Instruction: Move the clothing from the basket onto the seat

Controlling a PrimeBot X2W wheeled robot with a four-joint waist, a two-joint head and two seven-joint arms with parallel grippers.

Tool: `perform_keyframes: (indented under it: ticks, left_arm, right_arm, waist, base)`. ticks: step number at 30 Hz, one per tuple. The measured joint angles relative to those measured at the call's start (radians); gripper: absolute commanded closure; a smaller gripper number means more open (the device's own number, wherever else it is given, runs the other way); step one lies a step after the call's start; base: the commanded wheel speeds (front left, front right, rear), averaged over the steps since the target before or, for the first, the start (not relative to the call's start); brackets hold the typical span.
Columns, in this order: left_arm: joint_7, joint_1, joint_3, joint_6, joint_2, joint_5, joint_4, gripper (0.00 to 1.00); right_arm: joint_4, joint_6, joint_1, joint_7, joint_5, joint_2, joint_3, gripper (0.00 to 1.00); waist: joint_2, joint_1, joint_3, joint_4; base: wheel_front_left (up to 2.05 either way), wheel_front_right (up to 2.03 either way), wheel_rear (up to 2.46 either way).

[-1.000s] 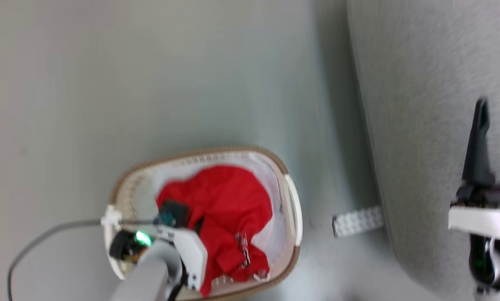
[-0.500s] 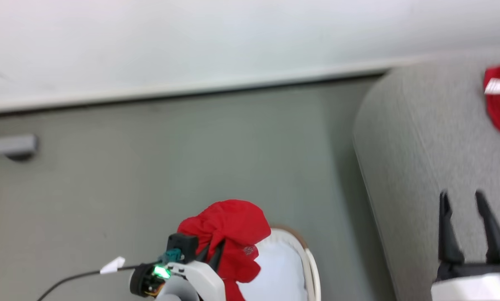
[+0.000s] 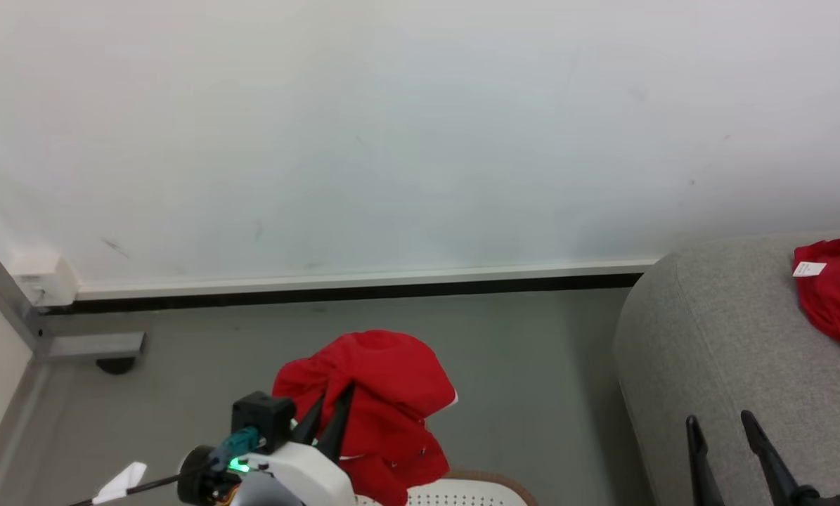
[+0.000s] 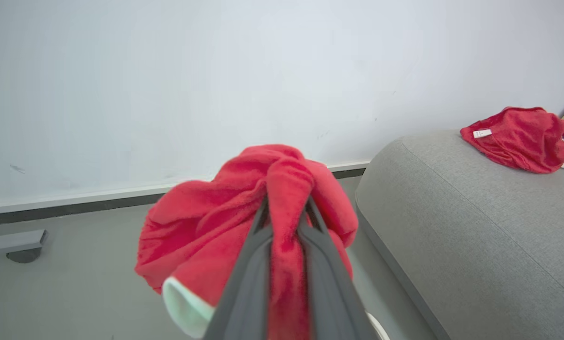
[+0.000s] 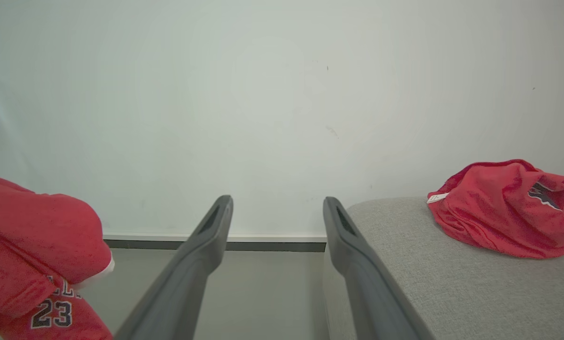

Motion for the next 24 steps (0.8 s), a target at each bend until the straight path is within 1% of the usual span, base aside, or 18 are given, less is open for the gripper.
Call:
perform_keyframes:
  ticks: [6, 10, 13, 15, 18, 24]
  left_arm:
    - [0.068, 0.052, 0.023, 0.04, 0.047, -0.01, -0.157, 1.0]
    - [0.096, 0.071, 0.026, 0.049, 0.065, -0.012, -0.218, 1.0]
    - [0.111, 0.076, 0.021, 0.055, 0.072, -0.012, -0.247, 1.0]
    - [0.12, 0.077, 0.014, 0.055, 0.073, -0.012, -0.265, 1.0]
    - [0.131, 0.078, 0.005, 0.055, 0.073, -0.012, -0.286, 1.0]
    - [0.154, 0.076, -0.026, 0.044, 0.068, -0.012, -0.316, 1.0]
  right_arm:
    - [-0.002, 0.0, 0.039, 0.0, 0.001, 0.0, 0.055, 0.0]
    - [-0.019, 0.0, 0.045, 0.0, -0.016, 0.0, 0.093, 0.0]
    - [-0.033, 0.0, 0.041, 0.0, -0.049, -0.004, 0.153, 0.0]
    - [-0.043, 0.0, 0.029, 0.0, -0.06, -0.025, 0.207, 0.0]
    - [-0.047, 0.0, -0.005, 0.0, -0.058, -0.072, 0.29, 0.0]
    - [-0.012, 0.0, -0.125, 0.016, -0.016, -0.161, 0.476, 0.0]
  waist:
    - [0.0, 0.0001, -0.042, -0.009]
    - [0.0, 0.0002, -0.044, -0.022]
    - [0.0, 0.0002, -0.04, -0.027]
    - [0.0, 0.0003, -0.038, -0.029]
    - [0.0001, 0.0004, -0.036, -0.03]
    - [0.0001, 0.0004, -0.035, -0.023]
  base:
    - [0.0, 0.0, 0.0]
    - [0.0, 0.0, 0.0]
    - [0.0, 0.0, 0.0]
    - [0.0, 0.0, 0.0]
    - [0.0, 0.0, 0.0]
    - [0.0, 0.0, 0.0]
